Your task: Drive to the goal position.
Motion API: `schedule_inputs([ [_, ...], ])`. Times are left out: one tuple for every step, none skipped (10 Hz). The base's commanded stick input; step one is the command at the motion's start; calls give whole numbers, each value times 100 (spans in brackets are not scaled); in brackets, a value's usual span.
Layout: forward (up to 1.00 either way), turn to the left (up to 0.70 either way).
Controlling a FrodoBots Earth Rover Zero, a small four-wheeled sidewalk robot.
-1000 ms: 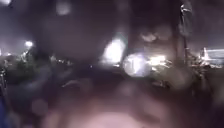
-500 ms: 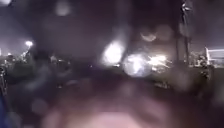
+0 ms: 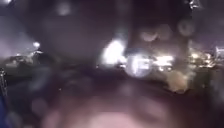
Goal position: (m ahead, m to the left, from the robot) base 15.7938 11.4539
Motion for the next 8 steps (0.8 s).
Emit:
schedule_inputs([
  [50, 0],
  [50, 0],
  [50, 0],
  [50, 0],
  [50, 0],
  [50, 0],
  [50, 0],
  [50, 0],
])
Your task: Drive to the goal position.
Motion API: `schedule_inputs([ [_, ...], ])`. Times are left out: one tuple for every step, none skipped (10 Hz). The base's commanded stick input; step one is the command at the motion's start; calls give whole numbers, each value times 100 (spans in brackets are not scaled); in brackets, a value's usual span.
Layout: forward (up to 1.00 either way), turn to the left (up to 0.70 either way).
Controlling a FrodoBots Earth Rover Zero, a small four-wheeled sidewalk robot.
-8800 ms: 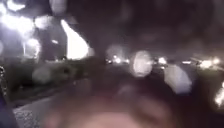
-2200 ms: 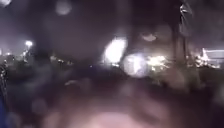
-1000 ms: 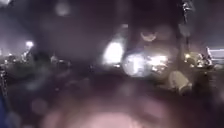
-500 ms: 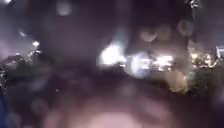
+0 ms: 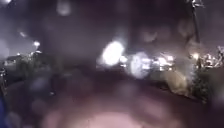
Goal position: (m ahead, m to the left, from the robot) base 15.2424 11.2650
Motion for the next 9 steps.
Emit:
schedule_inputs([
  [50, 0],
  [50, 0],
  [50, 0],
  [50, 0],
  [50, 0],
  [50, 0],
  [50, 0],
  [50, 0],
  [50, 0],
])
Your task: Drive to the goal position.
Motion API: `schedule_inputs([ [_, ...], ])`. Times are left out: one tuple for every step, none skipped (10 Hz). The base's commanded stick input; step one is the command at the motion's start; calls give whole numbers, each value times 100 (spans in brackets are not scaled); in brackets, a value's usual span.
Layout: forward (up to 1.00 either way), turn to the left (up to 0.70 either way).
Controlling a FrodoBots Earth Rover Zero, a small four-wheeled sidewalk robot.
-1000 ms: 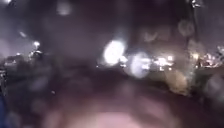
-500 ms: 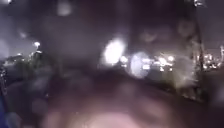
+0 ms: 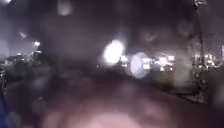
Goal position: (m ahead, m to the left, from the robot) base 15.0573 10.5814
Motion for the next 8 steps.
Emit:
schedule_inputs([
  [50, 16],
  [50, 32],
  [50, 41],
  [50, 23],
  [50, 7],
  [50, 4],
  [50, 0],
  [50, 0],
])
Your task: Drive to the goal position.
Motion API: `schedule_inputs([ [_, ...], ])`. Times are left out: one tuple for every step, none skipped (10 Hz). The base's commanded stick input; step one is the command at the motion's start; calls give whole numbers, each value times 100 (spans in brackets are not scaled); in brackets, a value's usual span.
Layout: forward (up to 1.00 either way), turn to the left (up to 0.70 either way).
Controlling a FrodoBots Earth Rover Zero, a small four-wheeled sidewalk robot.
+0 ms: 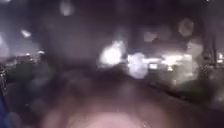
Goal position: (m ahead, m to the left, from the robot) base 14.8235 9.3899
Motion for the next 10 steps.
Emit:
schedule_inputs([
  [50, 0],
  [50, 0],
  [50, 0],
  [50, 0],
  [50, 0],
  [50, 0],
  [50, 0],
  [50, 0],
  [50, 0],
  [50, 0],
])
